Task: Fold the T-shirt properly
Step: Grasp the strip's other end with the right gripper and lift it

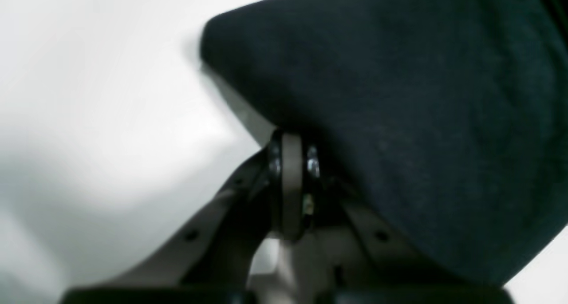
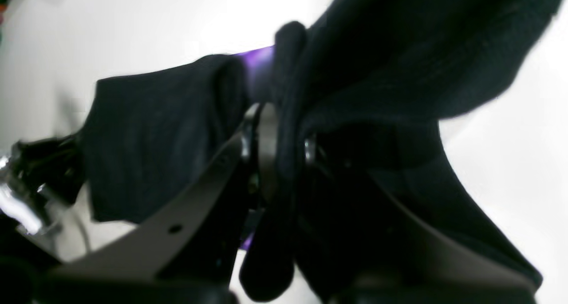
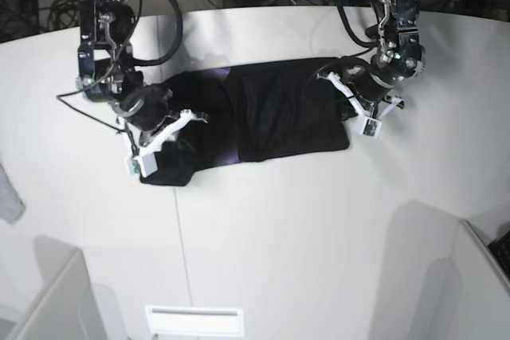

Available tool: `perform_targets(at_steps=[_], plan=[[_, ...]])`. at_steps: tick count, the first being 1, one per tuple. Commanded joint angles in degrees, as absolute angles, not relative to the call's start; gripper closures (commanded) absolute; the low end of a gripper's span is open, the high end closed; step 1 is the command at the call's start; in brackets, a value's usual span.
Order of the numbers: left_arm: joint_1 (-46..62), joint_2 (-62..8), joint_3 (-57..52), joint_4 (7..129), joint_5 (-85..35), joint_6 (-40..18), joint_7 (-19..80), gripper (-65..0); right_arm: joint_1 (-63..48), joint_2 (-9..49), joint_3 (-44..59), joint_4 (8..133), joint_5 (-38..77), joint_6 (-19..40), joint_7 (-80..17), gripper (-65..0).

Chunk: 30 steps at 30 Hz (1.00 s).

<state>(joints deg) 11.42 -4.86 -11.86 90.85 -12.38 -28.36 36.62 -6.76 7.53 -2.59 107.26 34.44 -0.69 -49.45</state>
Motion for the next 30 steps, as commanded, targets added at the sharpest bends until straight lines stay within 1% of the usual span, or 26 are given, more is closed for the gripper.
perform_targets(at_steps=[1,4,6,13,19,21,24,30], plan=[[10.9,-5.5,-11.8,92.0,-12.9,-28.4,35.6,0.0,-6.0,7.7,-3.0,109.2,35.4,-0.7,-48.2,0.0],[10.9,-6.3,-11.8,91.9,-12.9,-28.4,35.6,0.0,-6.0,6.5,-5.6,111.2,35.5,-4.9,-48.8,0.0],[11.0,-6.6,-11.8,91.9,-12.9,-28.4,35.6,0.0,-5.9,5.8,-7.9,112.0,35.5,-6.5,-49.3,0.0],[11.8,-7.1,-13.6,91.9,-12.9,-28.4,35.7,0.0,-5.6,2.9,-12.4,112.4,35.1,-6.8,-49.0,0.0],[12.6,-7.2,-16.4,92.0,-12.9,-28.4,35.7,0.0,-5.5,2.9,-15.3,112.4,35.1,-6.8,-48.7,0.0],[12.7,-7.2,-17.0,92.0,-12.9,-28.4,35.7,0.0,-5.6,2.9,-16.7,112.4,35.1,-6.9,-47.3,0.0],[13.5,-7.2,-17.1,91.9,-12.9,-28.4,35.7,0.0,-5.9,3.1,-19.1,112.4,35.1,-6.9,-44.4,0.0],[14.2,-7.2,-17.0,92.0,-12.9,-28.4,35.7,0.0,-5.4,2.9,-22.3,112.3,35.0,-7.0,-44.0,0.0]])
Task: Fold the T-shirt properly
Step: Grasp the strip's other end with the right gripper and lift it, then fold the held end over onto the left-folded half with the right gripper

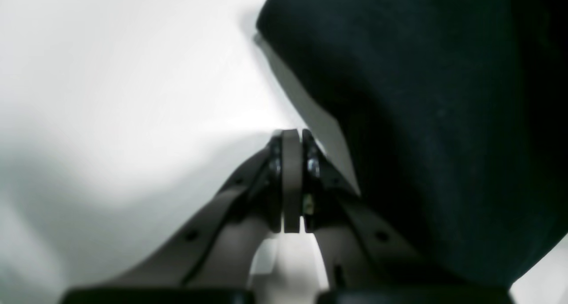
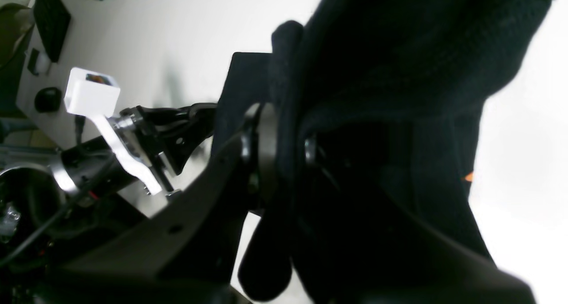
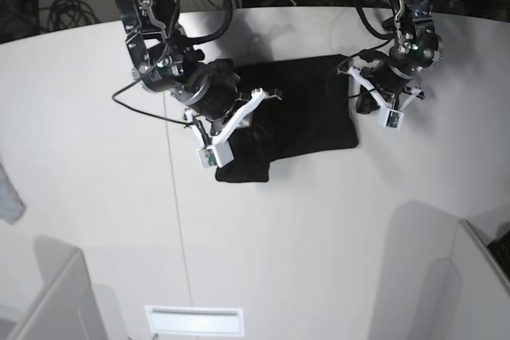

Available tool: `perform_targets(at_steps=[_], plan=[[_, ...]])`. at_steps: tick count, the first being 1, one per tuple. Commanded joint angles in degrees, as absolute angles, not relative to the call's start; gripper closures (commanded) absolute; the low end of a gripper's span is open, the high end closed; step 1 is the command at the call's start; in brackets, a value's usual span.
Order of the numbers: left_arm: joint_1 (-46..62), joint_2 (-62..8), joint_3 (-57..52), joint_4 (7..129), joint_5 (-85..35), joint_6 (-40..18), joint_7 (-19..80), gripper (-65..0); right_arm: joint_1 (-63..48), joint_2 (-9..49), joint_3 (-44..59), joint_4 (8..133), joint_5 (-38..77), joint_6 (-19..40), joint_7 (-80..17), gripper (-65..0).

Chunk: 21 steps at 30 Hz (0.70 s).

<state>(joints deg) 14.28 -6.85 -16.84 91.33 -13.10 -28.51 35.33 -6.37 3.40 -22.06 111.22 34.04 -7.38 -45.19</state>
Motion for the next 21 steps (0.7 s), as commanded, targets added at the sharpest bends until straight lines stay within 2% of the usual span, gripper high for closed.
perform_targets(at_steps=[1,9,21], plan=[[14.2,-7.2,-17.0,92.0,-12.9,-28.4,35.7,0.0,-5.1,2.9,-22.8,112.1,35.0,-7.4,-44.0,0.0],[13.8,-7.2,-16.5,91.9,-12.9,-28.4,35.7,0.0,-2.5,3.0,-30.5,110.5,35.0,-13.4,-40.7,0.0],[13.8,-7.2,-16.6,91.9,-12.9,-28.4,35.7,0.0,0.5,1.4,-39.0,102.3,34.9,-13.8,-35.3,0.0]])
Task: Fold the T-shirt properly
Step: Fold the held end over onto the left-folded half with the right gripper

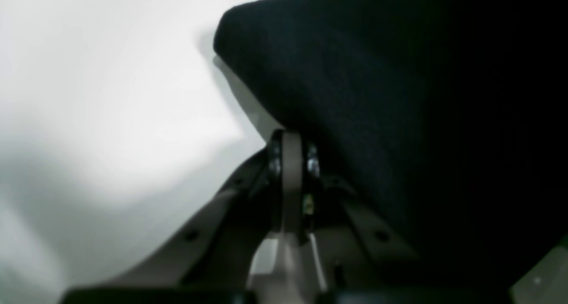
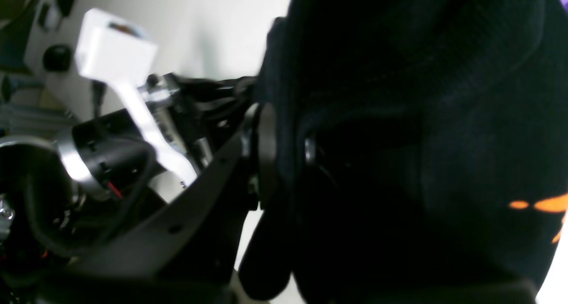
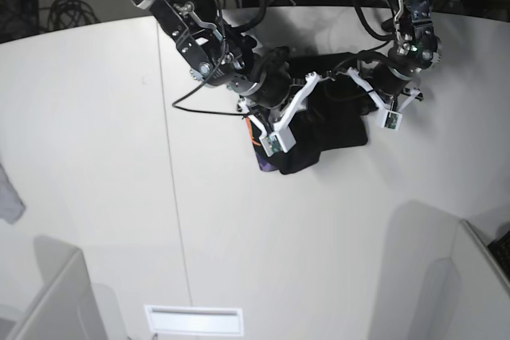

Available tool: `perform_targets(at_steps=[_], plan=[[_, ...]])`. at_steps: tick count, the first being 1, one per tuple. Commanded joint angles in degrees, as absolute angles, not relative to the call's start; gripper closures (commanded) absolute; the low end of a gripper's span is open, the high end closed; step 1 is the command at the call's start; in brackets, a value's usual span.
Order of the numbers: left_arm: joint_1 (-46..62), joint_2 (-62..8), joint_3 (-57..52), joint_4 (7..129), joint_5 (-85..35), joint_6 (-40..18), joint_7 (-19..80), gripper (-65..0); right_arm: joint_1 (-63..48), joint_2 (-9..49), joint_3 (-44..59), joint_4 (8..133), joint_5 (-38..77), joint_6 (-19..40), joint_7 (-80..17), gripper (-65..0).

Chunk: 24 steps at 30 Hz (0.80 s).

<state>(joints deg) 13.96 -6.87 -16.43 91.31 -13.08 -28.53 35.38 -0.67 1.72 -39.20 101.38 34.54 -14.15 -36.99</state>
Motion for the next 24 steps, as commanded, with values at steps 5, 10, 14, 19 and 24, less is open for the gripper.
perform_targets(at_steps=[5,10,14,19,24], plan=[[14.0,-7.2,-16.7,91.9,-12.9,-28.4,35.7,0.0,2.7,1.3,-42.5,101.4,34.9,-13.8,-35.2,0.0],[14.2,-7.2,-16.8,91.9,-12.9,-28.4,35.7,0.0,5.4,-0.6,-46.3,99.6,34.9,-13.8,-35.5,0.0],[14.7,-7.2,-17.2,92.4,-13.0,-28.4,35.7,0.0,6.4,-1.7,-46.0,94.6,34.9,-13.8,-35.3,0.0],[17.0,-8.4,-22.0,94.1,-13.6,-28.8,35.7,0.0,6.9,-2.3,-45.9,91.7,34.9,-13.8,-35.2,0.0],[20.6,-8.7,-30.7,96.8,-17.3,-32.9,35.7,0.0,7.3,-3.4,-45.9,88.7,34.9,-13.8,-35.2,0.0]])
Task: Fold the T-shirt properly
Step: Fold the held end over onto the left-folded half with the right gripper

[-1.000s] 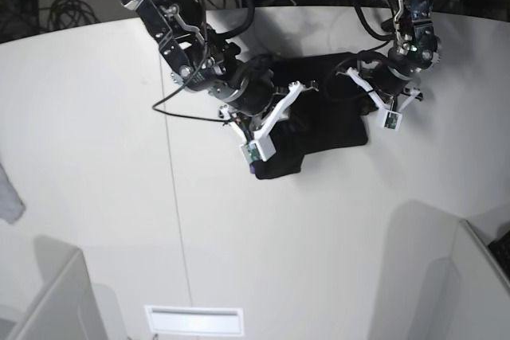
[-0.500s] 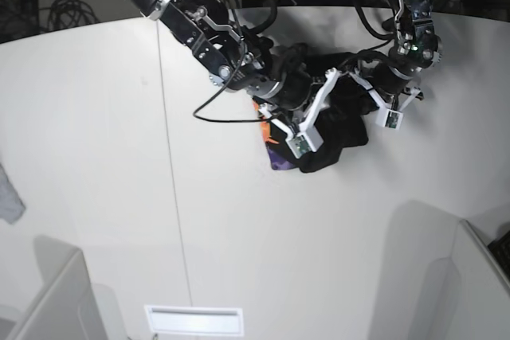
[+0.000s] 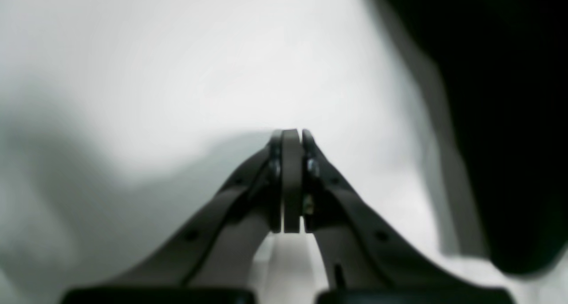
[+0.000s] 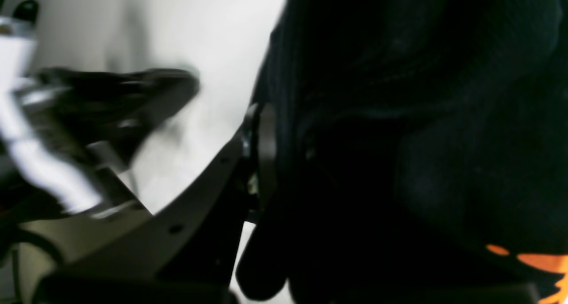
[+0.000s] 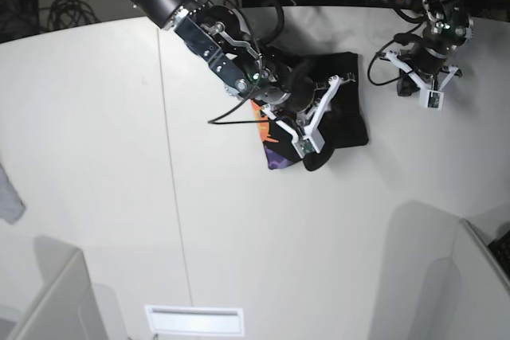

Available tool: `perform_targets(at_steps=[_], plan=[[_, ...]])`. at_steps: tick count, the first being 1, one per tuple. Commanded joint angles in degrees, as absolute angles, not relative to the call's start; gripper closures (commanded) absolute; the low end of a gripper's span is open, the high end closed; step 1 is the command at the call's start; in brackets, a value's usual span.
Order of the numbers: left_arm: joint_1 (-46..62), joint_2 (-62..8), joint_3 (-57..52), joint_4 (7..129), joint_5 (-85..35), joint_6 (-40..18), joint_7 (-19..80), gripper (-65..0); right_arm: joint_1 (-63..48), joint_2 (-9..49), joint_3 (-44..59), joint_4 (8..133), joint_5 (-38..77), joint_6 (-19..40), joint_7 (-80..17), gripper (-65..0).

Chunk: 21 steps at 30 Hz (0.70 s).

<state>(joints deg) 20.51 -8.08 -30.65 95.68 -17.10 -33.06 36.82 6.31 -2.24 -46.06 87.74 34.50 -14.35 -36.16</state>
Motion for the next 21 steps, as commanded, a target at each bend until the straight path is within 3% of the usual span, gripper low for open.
perform_targets(at_steps=[1,12,13,15,18,21], plan=[[21.5,-8.7,-33.1,96.8,-19.5,-33.8,35.7,0.0,7.9,-3.6,-45.9,87.4,34.9,-14.0,-35.2,0.0],[27.3,-12.1,-42.5,96.8,-26.9,-34.5,35.7,0.0,8.7,-4.5,-45.9,83.8,34.9,-17.6,-31.4,0.0],[27.3,-12.1,-42.9,96.8,-26.9,-34.5,35.7,0.0,8.7,-4.5,-45.9,83.8,34.9,-17.6,-31.5,-2.4],[27.4,-12.1,-43.2,96.8,-27.1,-34.5,35.7,0.0,8.7,-4.5,-45.9,83.8,34.9,-17.6,-31.4,-17.0],[27.6,-12.2,-43.2,96.8,-27.1,-34.5,35.7,0.0,8.7,-4.6,-46.4,84.1,35.0,-17.6,-31.3,-31.4],[27.6,-12.1,-43.2,96.8,-27.1,-34.5,35.7,0.0,8.7,-4.8,-46.5,84.1,34.9,-17.6,-31.4,-34.2]])
